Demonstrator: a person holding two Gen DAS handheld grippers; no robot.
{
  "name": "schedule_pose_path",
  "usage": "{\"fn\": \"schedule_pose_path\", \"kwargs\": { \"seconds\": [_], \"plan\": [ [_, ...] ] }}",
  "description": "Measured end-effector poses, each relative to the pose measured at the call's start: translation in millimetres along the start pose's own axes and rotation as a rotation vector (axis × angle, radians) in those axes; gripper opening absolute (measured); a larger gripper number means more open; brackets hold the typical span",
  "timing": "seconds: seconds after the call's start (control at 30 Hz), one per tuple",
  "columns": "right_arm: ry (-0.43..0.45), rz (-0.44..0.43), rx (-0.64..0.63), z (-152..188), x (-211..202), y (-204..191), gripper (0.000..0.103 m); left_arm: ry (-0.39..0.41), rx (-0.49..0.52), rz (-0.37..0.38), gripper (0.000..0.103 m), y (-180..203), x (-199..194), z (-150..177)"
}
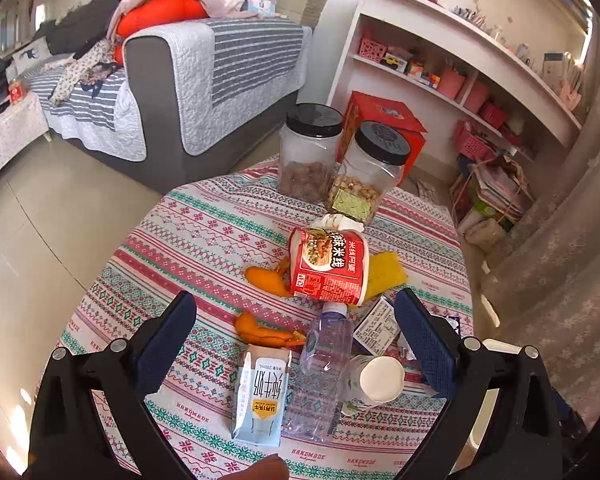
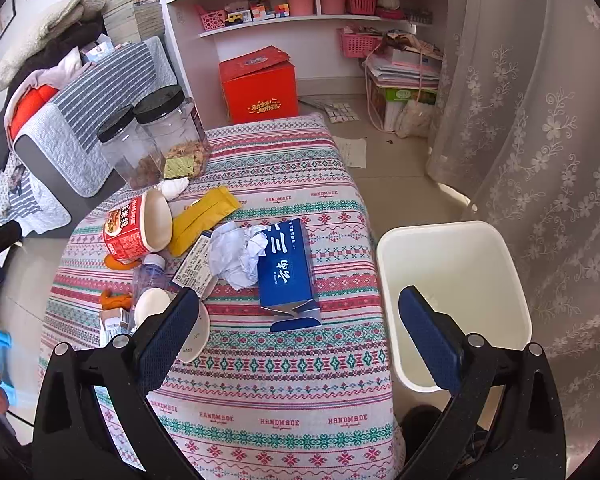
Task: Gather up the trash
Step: 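Lower the left tool onto the light blue milk carton and grasp it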
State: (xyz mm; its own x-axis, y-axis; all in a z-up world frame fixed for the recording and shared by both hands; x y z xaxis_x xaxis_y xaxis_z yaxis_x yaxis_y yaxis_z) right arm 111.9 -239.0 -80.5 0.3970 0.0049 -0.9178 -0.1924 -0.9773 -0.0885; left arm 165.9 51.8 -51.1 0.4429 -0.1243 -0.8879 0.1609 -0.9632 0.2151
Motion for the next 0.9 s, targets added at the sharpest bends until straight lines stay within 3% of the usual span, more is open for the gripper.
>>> {"fn": "schedule_pose_path", "kwargs": {
  "seconds": [0.1, 0.17, 0.27, 0.37, 0.47, 0.6, 0.8, 0.9],
  "plan": [
    [-0.022, -0.010, 0.018, 0.6, 13.8, 6.8, 0.096, -0.132, 0.044, 0.055, 0.096, 4.3, 22.9, -1.5],
    [-0.053, -0.008, 0.026, 2.7, 24.7, 11.5, 0.096, -0.232, 0.072, 0.021, 0.096, 0.4, 45.3, 15.2],
    [-0.100, -0.044, 0.025, 4.5, 33.4, 12.0, 0.096, -0.385, 0.089, -0.088, 0.096, -17.0, 83.4, 51.3],
    [-0.106, -0.042, 0.010, 3.8, 34.0, 10.4, 0.096, -0.486, 0.022, -0.096, 0.096, -40.6, 113.9, 78.7],
    [-0.116, -0.036, -0.008, 4.2, 37.7, 7.4, 0.096, -0.527, -0.025, -0.089, 0.096, -52.2, 131.7, 90.8],
    [-0.135, -0.053, -0.035, 5.5, 44.4, -2.5, 0.096, -0.528, -0.015, -0.102, 0.096, -51.1, 140.4, 90.6],
    [-0.099, -0.096, -0.084, 1.1, 40.5, -24.0, 0.096, -0.590, -0.027, -0.062, 0.095, -47.8, 160.3, 97.9],
    [-0.093, -0.120, -0.104, 0.9, 41.3, -35.8, 0.096, -0.594, -0.052, -0.072, 0.085, -54.6, 165.8, 98.9]
  ]
}}
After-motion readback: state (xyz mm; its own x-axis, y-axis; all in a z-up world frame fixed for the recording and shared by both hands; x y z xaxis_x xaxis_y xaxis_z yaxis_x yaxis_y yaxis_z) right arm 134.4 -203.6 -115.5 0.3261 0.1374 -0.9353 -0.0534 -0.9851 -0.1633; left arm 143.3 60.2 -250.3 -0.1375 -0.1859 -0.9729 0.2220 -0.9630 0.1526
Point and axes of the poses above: each gripper's, at about its wrist camera, not at the fingertips, and x roughly the way its jaws point, y to its right, z to its underside, the point moved 8 cm from there along x, roughly the way its jaws point, and after that the axes turned 14 degrees about -y, right-handed, at the moved point
